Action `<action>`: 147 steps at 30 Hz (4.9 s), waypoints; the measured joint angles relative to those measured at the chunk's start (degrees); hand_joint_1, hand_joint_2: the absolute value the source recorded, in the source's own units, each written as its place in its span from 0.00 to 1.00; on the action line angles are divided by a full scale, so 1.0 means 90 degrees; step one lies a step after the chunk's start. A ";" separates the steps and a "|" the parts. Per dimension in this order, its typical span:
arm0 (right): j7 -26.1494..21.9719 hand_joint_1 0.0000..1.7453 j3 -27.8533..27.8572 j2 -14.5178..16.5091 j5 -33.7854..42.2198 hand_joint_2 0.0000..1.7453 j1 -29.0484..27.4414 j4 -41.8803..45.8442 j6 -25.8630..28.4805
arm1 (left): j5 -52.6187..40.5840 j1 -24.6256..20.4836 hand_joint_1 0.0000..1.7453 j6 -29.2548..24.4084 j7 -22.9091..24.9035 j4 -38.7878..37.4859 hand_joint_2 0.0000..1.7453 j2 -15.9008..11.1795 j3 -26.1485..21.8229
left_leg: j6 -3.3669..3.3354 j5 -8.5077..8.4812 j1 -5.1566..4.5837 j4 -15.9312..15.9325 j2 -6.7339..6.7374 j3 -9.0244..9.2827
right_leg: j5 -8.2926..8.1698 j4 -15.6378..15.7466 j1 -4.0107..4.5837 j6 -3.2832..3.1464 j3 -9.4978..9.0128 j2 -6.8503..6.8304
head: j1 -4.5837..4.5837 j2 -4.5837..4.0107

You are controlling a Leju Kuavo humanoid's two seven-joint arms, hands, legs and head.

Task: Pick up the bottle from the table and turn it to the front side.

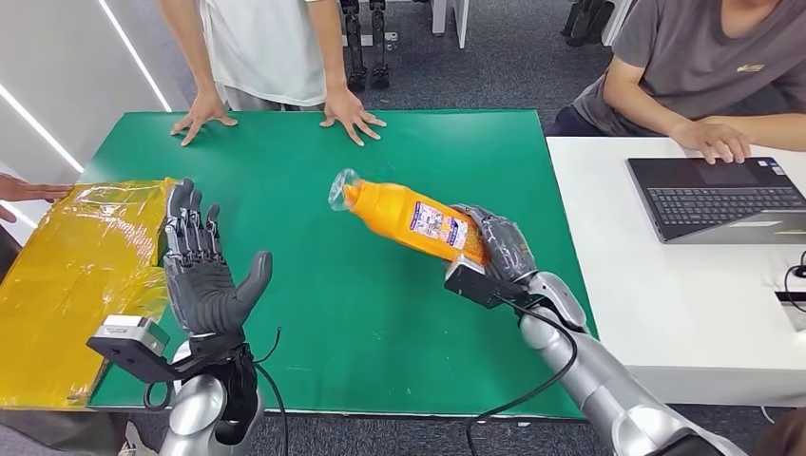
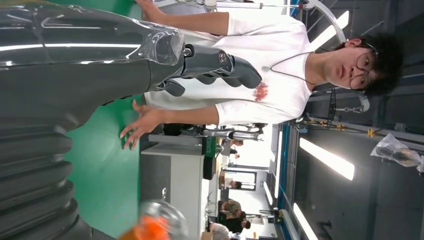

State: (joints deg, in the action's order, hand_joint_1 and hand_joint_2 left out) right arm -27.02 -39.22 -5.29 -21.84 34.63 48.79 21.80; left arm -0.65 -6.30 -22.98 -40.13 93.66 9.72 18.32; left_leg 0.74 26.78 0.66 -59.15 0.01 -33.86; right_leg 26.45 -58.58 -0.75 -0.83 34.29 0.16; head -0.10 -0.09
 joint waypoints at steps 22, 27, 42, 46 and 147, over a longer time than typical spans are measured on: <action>-0.0268 0.94 0.0856 0.0664 -0.0403 1.00 -0.2048 0.2899 0.1209 | 0.1395 -0.0653 0.00 0.3133 0.0479 -0.1067 1.00 0.0188 0.0351 | 0.0000 0.0001 0.0000 0.0001 0.0002 0.0000 | 0.0001 0.0001 0.0000 0.0001 0.0002 0.0002 | -0.0001 0.0000; 0.0113 0.95 0.0921 0.0764 -0.0846 1.00 -0.2314 0.3135 0.0827 | 0.1382 -0.0804 0.00 0.3348 0.0526 -0.1320 1.00 0.0250 0.0372 | 0.0000 0.0001 0.0000 0.0001 0.0003 0.0000 | 0.0001 0.0001 0.0000 0.0001 0.0002 0.0003 | -0.0001 0.0000; 0.0535 0.93 0.0938 0.1068 -0.1421 1.00 -0.2218 0.3055 -0.0659 | 0.1286 -0.1053 0.00 0.3221 0.0433 -0.1764 1.00 0.0262 0.0388 | 0.0000 0.0000 0.0000 0.0002 0.0002 -0.0001 | 0.0001 -0.0001 0.0000 0.0001 0.0001 0.0003 | -0.0001 0.0000; 0.0614 0.93 0.0888 0.1129 -0.1566 1.00 -0.2118 0.2957 -0.1051 | 0.1256 -0.1067 0.00 0.3164 0.0404 -0.1807 1.00 0.0261 0.0389 | 0.0000 0.0000 0.0000 0.0002 0.0002 -0.0002 | 0.0001 -0.0001 0.0000 0.0001 0.0001 0.0003 | -0.0001 0.0000; -0.1446 0.00 0.1024 0.1426 0.1518 1.00 -0.3495 0.5693 0.1142 | -0.4509 -0.0881 1.00 0.0133 0.0939 -0.0573 1.00 -0.1855 -0.0725 | 0.0004 -0.0002 0.0002 0.0008 0.0006 0.0002 | 0.0004 -0.0005 0.0001 -0.0001 0.0002 0.0006 | -0.0001 0.0000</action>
State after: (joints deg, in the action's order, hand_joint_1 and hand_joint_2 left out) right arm -40.04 -30.00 7.54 -8.18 3.18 100.02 32.08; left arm -41.23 -14.23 -21.78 -31.68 88.50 -6.98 11.79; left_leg 0.78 26.76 0.68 -59.08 0.06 -33.85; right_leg 26.48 -58.63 -0.74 -0.84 34.31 0.22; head -0.11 -0.09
